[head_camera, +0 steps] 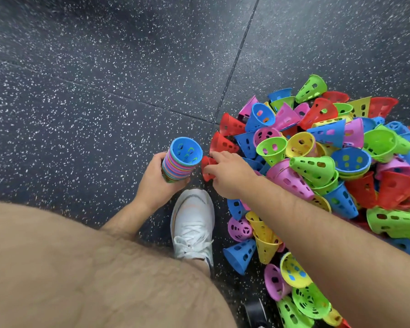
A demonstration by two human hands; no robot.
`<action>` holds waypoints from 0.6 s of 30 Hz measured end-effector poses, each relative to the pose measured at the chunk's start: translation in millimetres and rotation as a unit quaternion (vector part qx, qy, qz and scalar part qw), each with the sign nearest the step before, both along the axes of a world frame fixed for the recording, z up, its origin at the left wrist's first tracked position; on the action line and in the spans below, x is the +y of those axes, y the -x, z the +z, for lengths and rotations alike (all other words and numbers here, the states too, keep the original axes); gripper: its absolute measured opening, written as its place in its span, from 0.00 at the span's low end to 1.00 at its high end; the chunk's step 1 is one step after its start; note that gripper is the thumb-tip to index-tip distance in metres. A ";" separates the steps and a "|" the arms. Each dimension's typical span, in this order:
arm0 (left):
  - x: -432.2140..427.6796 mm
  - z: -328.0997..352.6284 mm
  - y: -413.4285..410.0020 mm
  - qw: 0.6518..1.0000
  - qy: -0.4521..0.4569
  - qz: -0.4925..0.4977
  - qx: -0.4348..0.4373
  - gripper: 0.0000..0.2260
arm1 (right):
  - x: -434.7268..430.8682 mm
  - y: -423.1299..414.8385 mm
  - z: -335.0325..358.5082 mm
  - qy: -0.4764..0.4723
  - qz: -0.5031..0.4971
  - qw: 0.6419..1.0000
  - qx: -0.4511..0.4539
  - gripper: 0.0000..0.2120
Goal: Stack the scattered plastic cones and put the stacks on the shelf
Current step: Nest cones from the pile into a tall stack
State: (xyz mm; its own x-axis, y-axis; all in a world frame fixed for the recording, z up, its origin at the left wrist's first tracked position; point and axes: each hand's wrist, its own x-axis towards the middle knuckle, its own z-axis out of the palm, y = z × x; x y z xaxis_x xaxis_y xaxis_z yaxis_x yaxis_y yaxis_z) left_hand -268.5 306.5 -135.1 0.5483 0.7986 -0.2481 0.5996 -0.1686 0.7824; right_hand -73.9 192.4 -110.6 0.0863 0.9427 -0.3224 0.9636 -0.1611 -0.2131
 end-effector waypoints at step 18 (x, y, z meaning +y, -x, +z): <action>-15.9 5.8 -14.8 0.999 0.001 -0.037 -0.011 0.28 | -24.8 -28.6 62.1 -0.316 -0.337 0.862 0.211 0.14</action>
